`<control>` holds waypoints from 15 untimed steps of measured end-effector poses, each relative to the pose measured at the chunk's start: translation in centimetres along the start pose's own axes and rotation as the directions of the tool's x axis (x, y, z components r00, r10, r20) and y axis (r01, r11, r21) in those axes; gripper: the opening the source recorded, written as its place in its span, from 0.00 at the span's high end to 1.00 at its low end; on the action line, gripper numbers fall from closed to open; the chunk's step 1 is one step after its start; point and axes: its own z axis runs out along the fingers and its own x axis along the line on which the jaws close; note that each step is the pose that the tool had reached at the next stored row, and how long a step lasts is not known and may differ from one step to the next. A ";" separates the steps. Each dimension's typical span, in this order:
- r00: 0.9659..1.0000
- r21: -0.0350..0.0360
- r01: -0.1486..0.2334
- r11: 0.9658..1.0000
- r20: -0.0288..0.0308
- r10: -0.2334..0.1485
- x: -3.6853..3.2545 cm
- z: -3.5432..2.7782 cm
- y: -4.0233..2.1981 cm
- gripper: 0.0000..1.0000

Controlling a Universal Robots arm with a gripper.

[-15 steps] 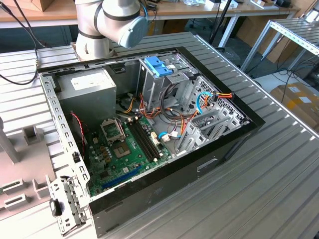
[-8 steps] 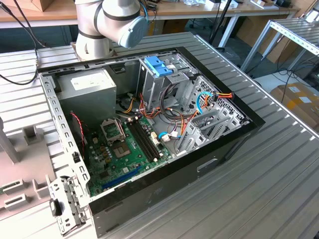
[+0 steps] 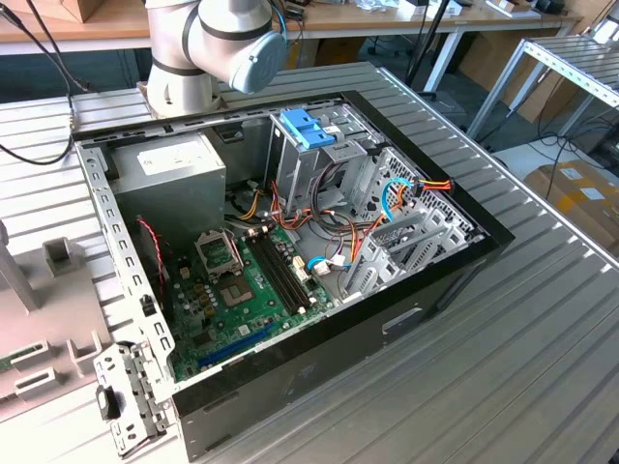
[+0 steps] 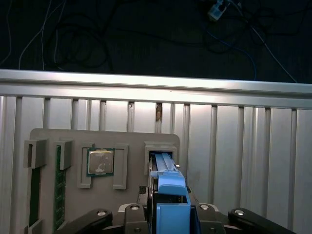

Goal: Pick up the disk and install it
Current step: 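Pick up the disk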

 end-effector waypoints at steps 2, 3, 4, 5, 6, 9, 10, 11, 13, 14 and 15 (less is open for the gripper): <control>1.000 0.000 0.000 1.000 0.000 0.000 0.00 0.00 0.00 0.62; 1.000 0.000 0.000 1.000 0.000 0.000 0.00 0.00 0.00 0.62; 1.000 0.000 0.000 1.000 0.000 0.000 0.00 0.00 0.00 0.62; 1.000 0.000 0.000 1.000 0.000 0.000 0.00 0.00 0.00 0.62; 1.000 0.000 0.000 1.000 0.000 0.000 0.00 0.00 0.00 0.62; 1.000 0.000 0.001 1.000 0.000 -0.001 0.00 0.00 0.00 0.62; 1.000 0.000 0.001 1.000 0.000 -0.001 0.00 -0.01 0.00 0.62; 1.000 0.000 0.001 1.000 0.000 -0.001 0.00 -0.10 0.00 0.62; 1.000 0.000 0.001 1.000 0.000 -0.001 -0.02 -0.50 0.02 0.62; 1.000 0.000 0.001 1.000 0.000 -0.001 -0.02 -0.56 0.02 0.62; 1.000 0.000 0.001 1.000 0.000 -0.001 -0.02 -0.57 0.02 0.62</control>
